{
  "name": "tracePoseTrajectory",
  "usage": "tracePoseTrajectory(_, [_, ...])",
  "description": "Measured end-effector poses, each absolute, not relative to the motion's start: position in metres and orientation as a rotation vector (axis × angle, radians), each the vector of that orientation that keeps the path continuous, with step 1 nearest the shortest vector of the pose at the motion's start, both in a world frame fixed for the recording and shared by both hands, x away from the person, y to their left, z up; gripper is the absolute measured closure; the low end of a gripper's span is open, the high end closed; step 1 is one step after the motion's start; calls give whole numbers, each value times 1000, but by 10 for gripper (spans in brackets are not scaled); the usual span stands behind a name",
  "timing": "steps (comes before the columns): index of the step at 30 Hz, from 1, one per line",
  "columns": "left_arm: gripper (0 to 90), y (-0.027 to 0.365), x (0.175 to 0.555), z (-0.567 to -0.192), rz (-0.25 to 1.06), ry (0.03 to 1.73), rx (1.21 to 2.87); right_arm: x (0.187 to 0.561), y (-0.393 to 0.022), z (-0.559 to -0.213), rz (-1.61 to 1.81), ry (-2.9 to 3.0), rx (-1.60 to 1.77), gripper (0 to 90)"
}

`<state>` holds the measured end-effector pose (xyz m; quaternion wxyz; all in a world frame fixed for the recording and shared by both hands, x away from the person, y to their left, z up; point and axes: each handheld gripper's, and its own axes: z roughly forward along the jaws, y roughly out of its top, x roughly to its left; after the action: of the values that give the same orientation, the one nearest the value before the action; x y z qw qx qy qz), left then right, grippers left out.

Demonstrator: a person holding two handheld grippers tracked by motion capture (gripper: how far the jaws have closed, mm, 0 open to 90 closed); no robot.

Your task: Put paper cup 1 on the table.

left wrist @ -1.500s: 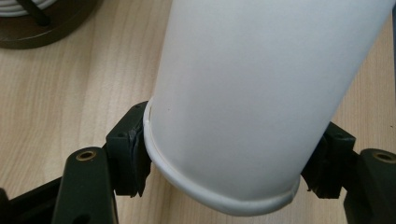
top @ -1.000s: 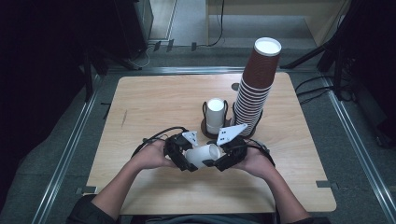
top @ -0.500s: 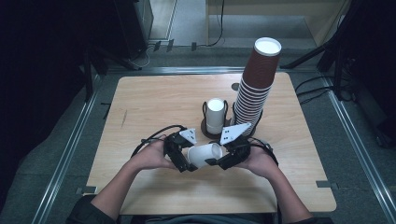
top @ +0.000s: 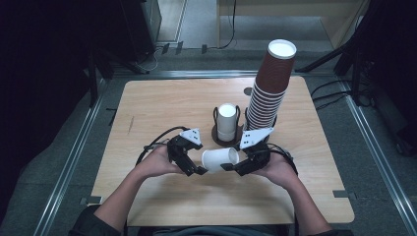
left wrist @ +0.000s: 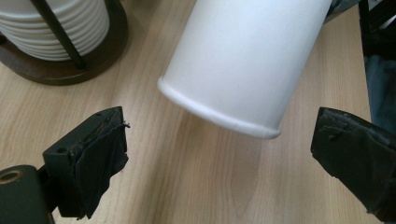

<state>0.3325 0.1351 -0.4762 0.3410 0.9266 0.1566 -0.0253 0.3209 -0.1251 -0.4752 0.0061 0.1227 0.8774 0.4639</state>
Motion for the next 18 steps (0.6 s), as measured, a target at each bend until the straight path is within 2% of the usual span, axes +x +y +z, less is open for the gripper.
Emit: tracePoseTrajectory(18, [29,134,334,-471,-104,431,2232,323,-144,-464,1706,2606,482,337])
